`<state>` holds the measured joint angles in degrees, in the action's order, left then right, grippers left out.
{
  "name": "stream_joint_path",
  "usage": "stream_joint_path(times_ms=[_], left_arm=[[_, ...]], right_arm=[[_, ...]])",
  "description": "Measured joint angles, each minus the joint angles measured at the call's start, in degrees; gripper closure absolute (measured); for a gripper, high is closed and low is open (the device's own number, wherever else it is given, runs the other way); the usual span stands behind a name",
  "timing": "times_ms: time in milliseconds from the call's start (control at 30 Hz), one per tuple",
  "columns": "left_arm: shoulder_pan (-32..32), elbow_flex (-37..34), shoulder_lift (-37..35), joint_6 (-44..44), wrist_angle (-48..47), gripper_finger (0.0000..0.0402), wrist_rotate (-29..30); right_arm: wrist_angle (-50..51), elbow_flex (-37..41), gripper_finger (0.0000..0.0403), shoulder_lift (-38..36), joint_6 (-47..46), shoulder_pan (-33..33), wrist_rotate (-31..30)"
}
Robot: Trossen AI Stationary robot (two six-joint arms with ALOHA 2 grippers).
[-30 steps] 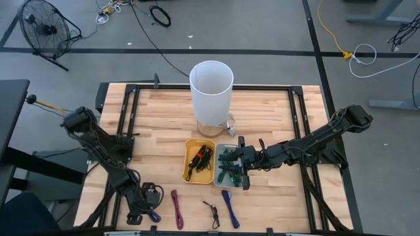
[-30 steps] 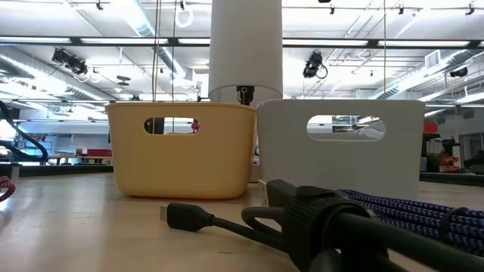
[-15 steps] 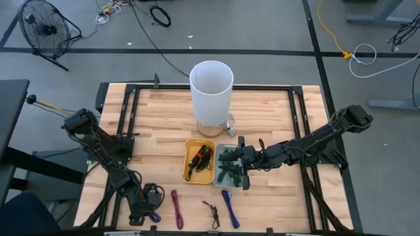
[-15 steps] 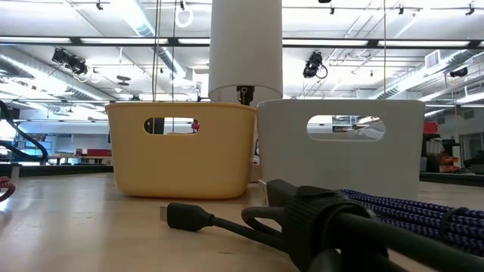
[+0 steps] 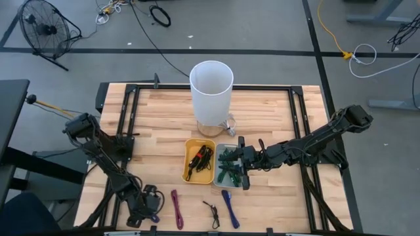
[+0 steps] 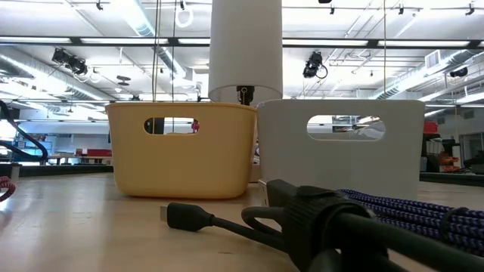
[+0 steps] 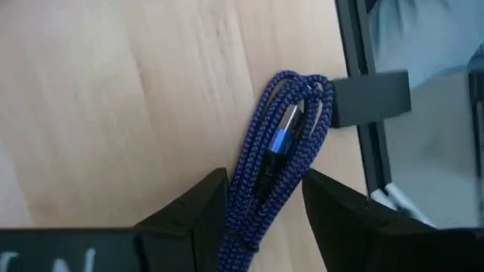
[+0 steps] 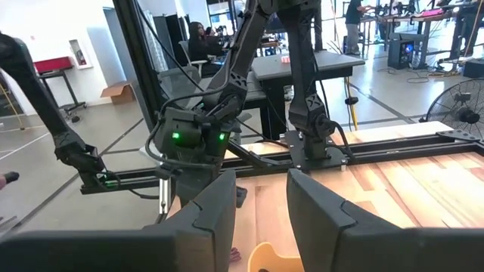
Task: Pick & Place USB Port
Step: Put the left violet and white charger cable into the gray bin
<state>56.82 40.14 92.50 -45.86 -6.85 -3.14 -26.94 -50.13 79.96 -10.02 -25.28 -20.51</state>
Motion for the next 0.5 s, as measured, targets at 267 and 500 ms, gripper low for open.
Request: stream_joint_path(times_ms=[267,500], left_arm=[[0.05,0.09,1.25,4.68,-2.92,0.0281,1.94],[0.02,-0.03,1.51,3.08,-1.17,0.0376,0.88]], right_arm=[[0.16,0.00,0.0285,0.00,0.00,-0.02,0.01],[0.55,0.00,0.0285,0.00,0.00,-0.02,0.02]])
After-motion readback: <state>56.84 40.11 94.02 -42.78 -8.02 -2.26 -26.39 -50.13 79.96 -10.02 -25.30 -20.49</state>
